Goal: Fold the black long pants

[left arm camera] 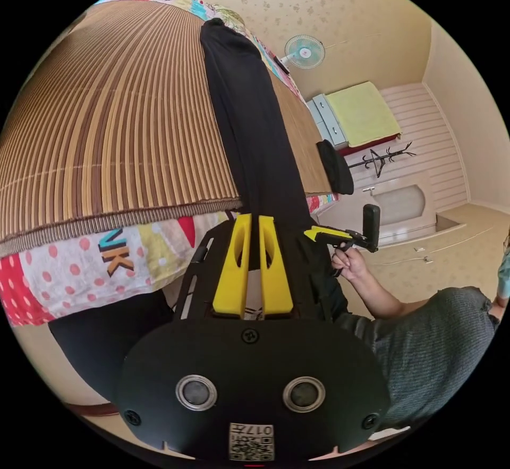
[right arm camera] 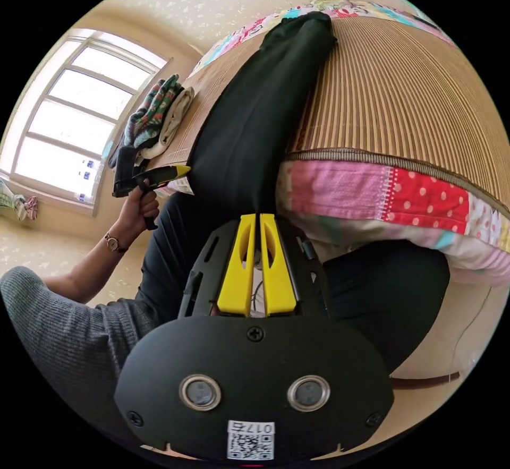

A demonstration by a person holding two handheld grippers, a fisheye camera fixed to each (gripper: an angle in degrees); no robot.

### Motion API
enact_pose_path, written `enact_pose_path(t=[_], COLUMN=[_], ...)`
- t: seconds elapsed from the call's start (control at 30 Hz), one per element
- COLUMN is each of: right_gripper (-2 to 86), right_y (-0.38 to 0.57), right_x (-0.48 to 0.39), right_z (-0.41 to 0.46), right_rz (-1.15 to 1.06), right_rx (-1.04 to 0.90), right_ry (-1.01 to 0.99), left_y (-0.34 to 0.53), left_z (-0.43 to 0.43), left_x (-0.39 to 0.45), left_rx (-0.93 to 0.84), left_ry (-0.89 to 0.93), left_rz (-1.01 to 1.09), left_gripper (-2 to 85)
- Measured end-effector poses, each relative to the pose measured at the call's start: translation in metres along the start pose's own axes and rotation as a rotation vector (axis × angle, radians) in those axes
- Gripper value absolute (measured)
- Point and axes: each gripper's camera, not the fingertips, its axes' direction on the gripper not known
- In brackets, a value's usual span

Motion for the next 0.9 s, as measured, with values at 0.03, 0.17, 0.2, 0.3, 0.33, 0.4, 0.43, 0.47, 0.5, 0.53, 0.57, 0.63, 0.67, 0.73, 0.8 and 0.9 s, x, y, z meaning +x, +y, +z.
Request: enact_pose_path(t=[0.03,0.17,0.2,0.3,0.33,0.4,0.43,0.47,0.5,0.53,0.57,0.63,0.67,0.73,0.8,0.9], right_gripper=[3.1,6.0,6.7,8.9,9.1,8.5,7.4,6.3,5.7,5.1,4.6,4.4,4.4,4.9,6.0,8.2], right_y=[0.002,0.001,0.000,-0.019,-0.030,-0.045,-0.053,-0.056,-0.055,-0.052,-0.046,-0.033,-0.021,-0.003,0.010,0.012], right_x=[0.007,0.010,0.009,0.014,0.018,0.021,0.021,0.019,0.019,0.019,0.019,0.015,0.013,0.015,0.022,0.044], right_z=[0.011,-0.003,-0.009,-0.020,-0.014,0.003,0.017,0.027,0.030,0.031,0.033,0.039,0.044,0.050,0.042,0.002], right_rz=[0.022,0.042,0.039,0.042,0.039,0.028,0.013,-0.004,-0.008,0.000,0.007,-0.011,-0.023,-0.019,0.017,0.084], right_rx=[-0.025,0.077,0.110,0.163,0.141,0.084,0.030,-0.012,-0.017,-0.023,-0.053,-0.112,-0.157,-0.213,-0.197,-0.039], right_ry=[-0.004,-0.079,-0.091,-0.113,-0.104,-0.080,-0.059,-0.021,-0.014,-0.011,-0.008,0.006,0.013,0.008,-0.014,-0.144], left_y=[0.001,0.000,-0.007,-0.034,-0.046,-0.053,-0.056,-0.056,-0.050,-0.041,-0.036,-0.009,-0.001,0.023,0.032,0.024], left_z=[0.000,-0.018,-0.022,-0.008,0.007,0.017,0.024,0.028,0.031,0.035,0.038,0.051,0.054,0.062,0.054,0.021], left_x=[0.000,0.005,0.005,-0.003,-0.006,-0.004,0.000,0.002,0.006,0.011,0.012,0.013,0.013,0.011,0.013,0.014], left_rx=[0.017,0.170,0.196,0.132,0.064,0.030,-0.004,-0.026,-0.032,-0.045,-0.058,-0.118,-0.131,-0.155,-0.096,0.079], left_ry=[-0.002,0.020,0.030,0.023,0.002,-0.076,-0.055,-0.055,-0.073,-0.084,-0.090,-0.107,-0.108,-0.103,-0.087,0.036], left_rz=[-0.010,-0.030,-0.036,-0.060,-0.073,-0.091,-0.077,-0.080,-0.066,-0.051,-0.048,-0.057,-0.063,-0.089,-0.086,-0.063], left_gripper=[3.6,6.4,8.4,11.8,12.2,8.5,6.3,5.2,5.0,4.8,4.6,4.4,4.5,5.0,6.6,7.8])
